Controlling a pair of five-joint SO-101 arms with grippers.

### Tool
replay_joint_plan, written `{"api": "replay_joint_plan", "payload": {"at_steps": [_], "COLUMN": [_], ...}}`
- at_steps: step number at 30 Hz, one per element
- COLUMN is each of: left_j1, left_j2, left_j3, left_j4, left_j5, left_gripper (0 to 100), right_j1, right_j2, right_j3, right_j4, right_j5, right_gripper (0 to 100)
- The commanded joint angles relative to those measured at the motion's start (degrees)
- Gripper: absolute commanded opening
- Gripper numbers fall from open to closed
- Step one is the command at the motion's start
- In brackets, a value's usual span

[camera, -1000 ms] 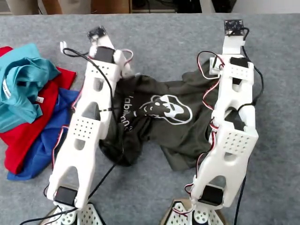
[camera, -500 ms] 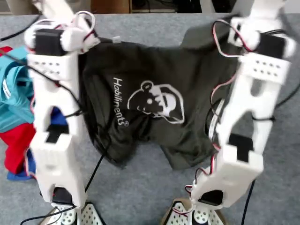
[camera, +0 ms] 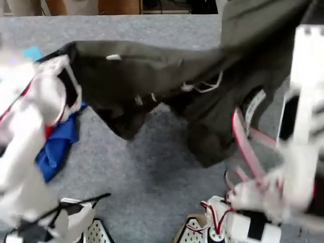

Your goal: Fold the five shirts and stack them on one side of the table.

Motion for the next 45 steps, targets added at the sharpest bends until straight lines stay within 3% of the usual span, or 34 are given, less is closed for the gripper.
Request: {"api": "replay_joint_plan", "payload": {"at_steps": [1,13,24,29,32,37,42,45], "left_j1": [0.2,0.0,3.4,6.7,6.1,4.9,4.7,2.5], "left_j2": [-4.7,-14.9,-20.4,-19.8,-15.9,-1.9,19.0,33.4], "left_j3": [-0.3,-3.6,15.6,28.1,40.1,51.1,47.6,37.6], "left_j4": [0.4,0.6,-0.2,-8.0,-18.8,-37.4,-49.9,-53.7], "left_j5": [-0.6,-7.0,-7.1,-6.9,-6.8,-6.8,-6.8,-6.5], "left_gripper": [2,2,2,2,2,2,2,2], "right_j1": [1.2,1.3,1.2,1.1,1.0,0.9,-1.0,-1.8], "right_j2": [-5.8,-19.0,-18.5,-16.3,-13.4,-5.9,5.3,13.3], "right_j3": [-1.4,-1.1,3.8,16.2,27.9,50.2,64.5,65.5], "right_j4": [-0.2,0.2,6.7,5.6,-0.6,-21.6,-43.1,-52.4], "right_j5": [0.5,12.0,17.3,17.0,15.2,11.3,11.3,11.3], "right_gripper": [0.2,0.2,0.2,0.2,0.2,0.2,0.2,0.2]}}
